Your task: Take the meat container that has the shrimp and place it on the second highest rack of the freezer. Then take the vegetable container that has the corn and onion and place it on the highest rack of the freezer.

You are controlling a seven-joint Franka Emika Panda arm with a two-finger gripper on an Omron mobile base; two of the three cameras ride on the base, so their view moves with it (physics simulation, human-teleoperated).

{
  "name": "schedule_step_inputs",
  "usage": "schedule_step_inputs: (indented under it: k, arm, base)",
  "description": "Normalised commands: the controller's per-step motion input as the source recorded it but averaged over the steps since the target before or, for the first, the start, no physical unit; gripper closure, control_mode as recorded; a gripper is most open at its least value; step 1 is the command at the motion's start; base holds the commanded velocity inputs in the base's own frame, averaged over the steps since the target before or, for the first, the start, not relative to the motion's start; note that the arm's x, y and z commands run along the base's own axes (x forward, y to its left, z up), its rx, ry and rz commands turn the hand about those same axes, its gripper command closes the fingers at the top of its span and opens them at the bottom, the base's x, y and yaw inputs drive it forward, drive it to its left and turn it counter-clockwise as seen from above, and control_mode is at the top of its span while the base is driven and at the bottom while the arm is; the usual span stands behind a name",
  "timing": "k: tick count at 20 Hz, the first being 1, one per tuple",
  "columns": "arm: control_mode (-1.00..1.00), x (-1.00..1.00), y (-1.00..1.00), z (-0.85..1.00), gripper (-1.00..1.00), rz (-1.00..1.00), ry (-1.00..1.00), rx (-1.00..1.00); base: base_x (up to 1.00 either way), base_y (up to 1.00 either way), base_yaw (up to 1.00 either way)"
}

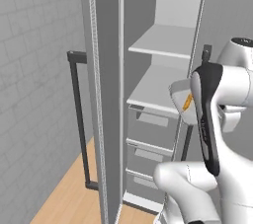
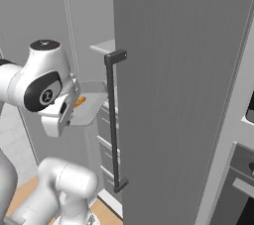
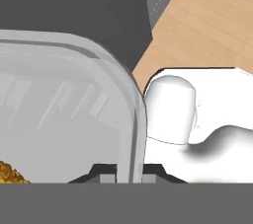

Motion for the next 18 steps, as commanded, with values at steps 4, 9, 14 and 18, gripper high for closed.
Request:
schedule_step_inputs:
  k: [4,9,14,18]
  arm:
    - [-1.00,0.43,0.95,-0.62,1.00,0.00,-0.15,-0.02]
    - [-1.00,0.94,0.74,-0.11,1.00,0.00,-0.04,0.00]
    - [-1.00,1.00,0.05,-0.05,1.00,-0.04,0.00,0.00]
    - [-1.00,1.00,-0.09,-0.27,1.00,-0.02,0.00,0.00]
  base:
    - [0.00,0.00,0.00]
    - [0.00,0.00,0.00]
    - [0.00,0.00,0.00]
    - [0.00,0.00,0.00]
